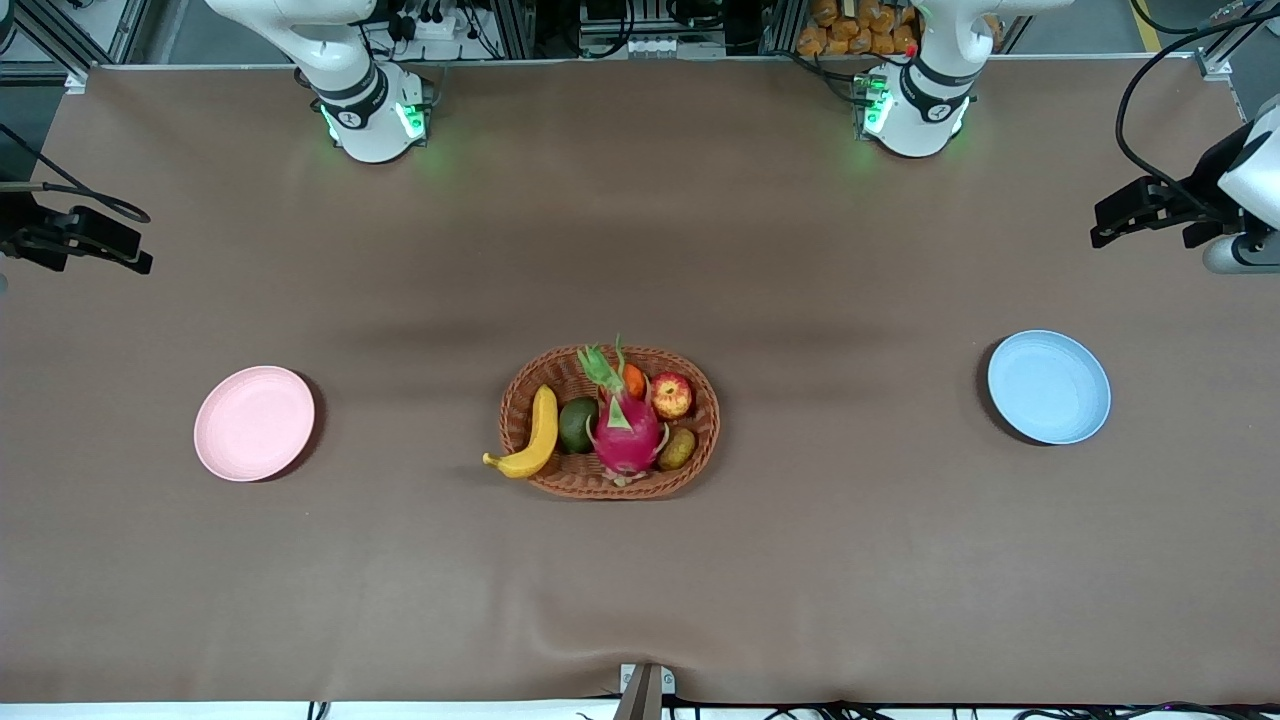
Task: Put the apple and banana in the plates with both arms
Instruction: 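Start moving the left gripper from rest toward the fruit basket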
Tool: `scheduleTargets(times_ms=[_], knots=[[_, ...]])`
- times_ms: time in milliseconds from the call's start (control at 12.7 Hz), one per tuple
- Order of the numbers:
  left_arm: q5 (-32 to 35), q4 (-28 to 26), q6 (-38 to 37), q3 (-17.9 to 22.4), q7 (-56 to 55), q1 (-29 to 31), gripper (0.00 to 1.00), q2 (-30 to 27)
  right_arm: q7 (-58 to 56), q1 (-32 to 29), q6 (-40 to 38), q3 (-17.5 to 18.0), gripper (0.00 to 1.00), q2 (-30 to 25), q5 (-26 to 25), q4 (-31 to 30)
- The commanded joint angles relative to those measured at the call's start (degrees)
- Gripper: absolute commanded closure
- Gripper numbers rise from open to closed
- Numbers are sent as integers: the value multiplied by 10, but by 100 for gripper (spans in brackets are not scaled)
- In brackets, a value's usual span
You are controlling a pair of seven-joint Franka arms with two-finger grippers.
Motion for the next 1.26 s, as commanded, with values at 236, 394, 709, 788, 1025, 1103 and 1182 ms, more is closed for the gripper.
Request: scheduleTargets(times_ms=[236, 394, 709, 788, 1025, 1103, 1182], knots=[[5, 3, 2, 0, 9, -3, 0, 2, -7, -10, 2, 6, 0, -7, 9, -8], [3, 1, 2, -3, 10, -2, 0, 12, -7, -9, 3, 6, 0, -7, 9, -8], [-24, -3, 2, -18, 13, -13, 0, 41, -7, -9, 3, 6, 0, -6, 9, -9], [-26, -3, 5, -25, 17, -25, 0, 51, -7, -10, 3, 6, 0, -6, 9, -9], [-28, -7, 27, -42, 20, -49, 0, 83, -7, -12, 1, 6, 0, -6, 9, -10], [-40, -15, 46, -52, 21, -51, 0, 89, -7, -12, 2, 6, 0, -6, 9, -10], [-51, -32, 74, -64, 35, -49, 0, 92, -7, -11, 3, 6, 0, -6, 9, -10]])
